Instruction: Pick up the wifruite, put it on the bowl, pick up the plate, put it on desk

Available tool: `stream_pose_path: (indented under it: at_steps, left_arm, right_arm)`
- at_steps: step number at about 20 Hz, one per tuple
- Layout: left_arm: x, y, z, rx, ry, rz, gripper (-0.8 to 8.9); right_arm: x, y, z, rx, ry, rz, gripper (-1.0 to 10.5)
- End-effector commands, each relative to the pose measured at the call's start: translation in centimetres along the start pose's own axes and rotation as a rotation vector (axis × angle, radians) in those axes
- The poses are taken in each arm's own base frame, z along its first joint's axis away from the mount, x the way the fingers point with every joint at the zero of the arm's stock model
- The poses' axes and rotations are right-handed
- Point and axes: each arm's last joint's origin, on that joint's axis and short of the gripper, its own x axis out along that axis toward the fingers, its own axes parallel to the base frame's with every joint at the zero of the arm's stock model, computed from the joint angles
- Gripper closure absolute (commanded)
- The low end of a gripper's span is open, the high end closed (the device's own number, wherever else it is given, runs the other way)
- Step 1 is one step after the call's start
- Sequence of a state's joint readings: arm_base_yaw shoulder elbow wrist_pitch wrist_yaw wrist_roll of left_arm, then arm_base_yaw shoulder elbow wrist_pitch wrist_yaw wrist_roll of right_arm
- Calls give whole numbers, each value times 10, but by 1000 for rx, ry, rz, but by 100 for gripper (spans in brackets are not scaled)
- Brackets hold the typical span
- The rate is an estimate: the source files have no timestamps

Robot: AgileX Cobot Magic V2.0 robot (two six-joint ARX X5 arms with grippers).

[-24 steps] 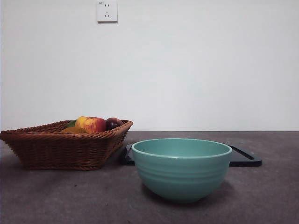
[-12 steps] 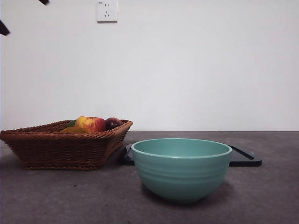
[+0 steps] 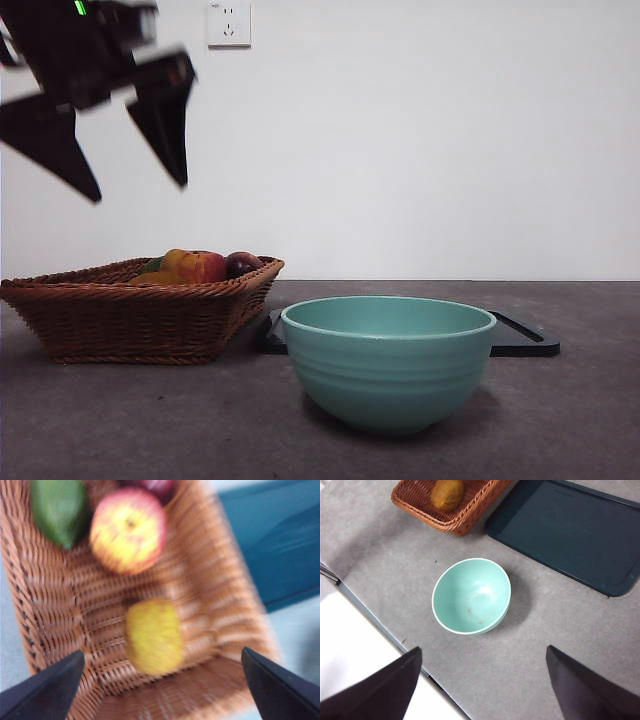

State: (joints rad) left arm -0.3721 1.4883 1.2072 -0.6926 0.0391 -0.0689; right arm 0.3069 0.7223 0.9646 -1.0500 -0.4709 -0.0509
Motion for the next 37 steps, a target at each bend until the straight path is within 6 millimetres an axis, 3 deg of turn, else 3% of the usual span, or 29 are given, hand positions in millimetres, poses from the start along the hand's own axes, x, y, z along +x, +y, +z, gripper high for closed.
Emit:
stream_pose_path:
  at_steps: [1,5,10,14,24,26,30,32,34,37]
  left_arm:
    - [20,-2,8,10,10,13,322]
    - [53,-1,7,9,57,19,322]
    - [81,0,4,6,105,26,322]
    - [86,0,6,8,88,25,386]
    - [95,1,1,2,133,28,384]
    - [95,1,0,1,136,28,390]
    - [95,1,1,1,135,28,577]
    - [91,1,2,0,122,27,578]
    - [78,-1,6,-4,85,21,578]
    - [44,-10,13,6,-4,-27,578]
  right_arm:
    - [-2,2,5,-6,-17,3,549]
    - [-2,2,5,-6,-17,3,549]
    - [-2,2,5,-7,-18,3,550]
    - [-2,2,6,-10,-24,3,550]
    - [-2,2,6,-10,-24,3,550]
    - [-2,2,6,-10,-24,3,550]
    - [-2,2,6,-9,-24,3,550]
    - [-2,2,6,-9,-24,3,550]
    - [-2,2,6,-9,-24,3,550]
    - [-2,2,6,-10,-24,2,550]
